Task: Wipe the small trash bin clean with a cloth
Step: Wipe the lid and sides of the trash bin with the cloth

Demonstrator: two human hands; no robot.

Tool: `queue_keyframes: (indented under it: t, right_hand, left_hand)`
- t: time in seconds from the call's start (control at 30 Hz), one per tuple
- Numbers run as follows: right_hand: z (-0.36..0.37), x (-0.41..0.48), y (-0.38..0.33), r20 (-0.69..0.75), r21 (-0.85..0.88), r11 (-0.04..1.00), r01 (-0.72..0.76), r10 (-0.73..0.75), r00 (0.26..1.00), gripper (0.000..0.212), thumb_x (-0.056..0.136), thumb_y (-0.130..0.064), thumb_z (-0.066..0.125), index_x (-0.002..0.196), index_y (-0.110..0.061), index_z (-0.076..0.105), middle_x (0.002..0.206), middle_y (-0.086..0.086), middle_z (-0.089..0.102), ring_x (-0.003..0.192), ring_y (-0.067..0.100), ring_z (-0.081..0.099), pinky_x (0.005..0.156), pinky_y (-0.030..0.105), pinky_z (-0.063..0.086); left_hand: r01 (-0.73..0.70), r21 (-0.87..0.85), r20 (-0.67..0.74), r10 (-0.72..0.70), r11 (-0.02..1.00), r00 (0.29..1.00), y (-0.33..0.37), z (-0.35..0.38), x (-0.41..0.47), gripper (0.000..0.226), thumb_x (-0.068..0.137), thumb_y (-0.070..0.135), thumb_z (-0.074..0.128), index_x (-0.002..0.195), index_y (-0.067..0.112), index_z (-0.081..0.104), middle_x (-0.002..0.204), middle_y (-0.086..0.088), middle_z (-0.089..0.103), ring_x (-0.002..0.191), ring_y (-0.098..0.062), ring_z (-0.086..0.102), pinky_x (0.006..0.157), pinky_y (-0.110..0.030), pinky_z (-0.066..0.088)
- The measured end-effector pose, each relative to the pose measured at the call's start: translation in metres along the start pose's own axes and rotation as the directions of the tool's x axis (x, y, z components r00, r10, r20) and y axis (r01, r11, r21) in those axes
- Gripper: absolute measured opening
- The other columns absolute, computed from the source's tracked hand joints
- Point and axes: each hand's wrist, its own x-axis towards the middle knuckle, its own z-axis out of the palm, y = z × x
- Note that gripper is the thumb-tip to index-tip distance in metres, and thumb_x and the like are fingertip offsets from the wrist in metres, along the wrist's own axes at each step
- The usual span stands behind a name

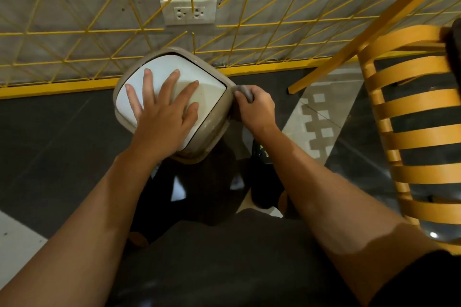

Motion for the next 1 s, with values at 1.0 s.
queue_keyframes:
  t: [1.0]
  right_hand:
    - [-0.007, 0.026, -0.032, 0.126, -0.286, 0.957, 0.057, -0.022, 0.992, 0.019, 0.090, -0.020, 0.054, 0.101, -0.005, 0.059, 0.103, 0.009, 0.057, 0.086, 0.016, 0.046, 0.073, 0.024, 0.036]
  left_hand:
    - [0.019, 0.030, 0.002, -0.019, 0.999, 1.000, 0.007, -0.005, -0.003, 0.049, 0.094, 0.041, 0.021, 0.141, 0.031, 0.030, 0.155, -0.003, 0.014, 0.142, -0.037, -0.007, 0.108, -0.059, -0.010]
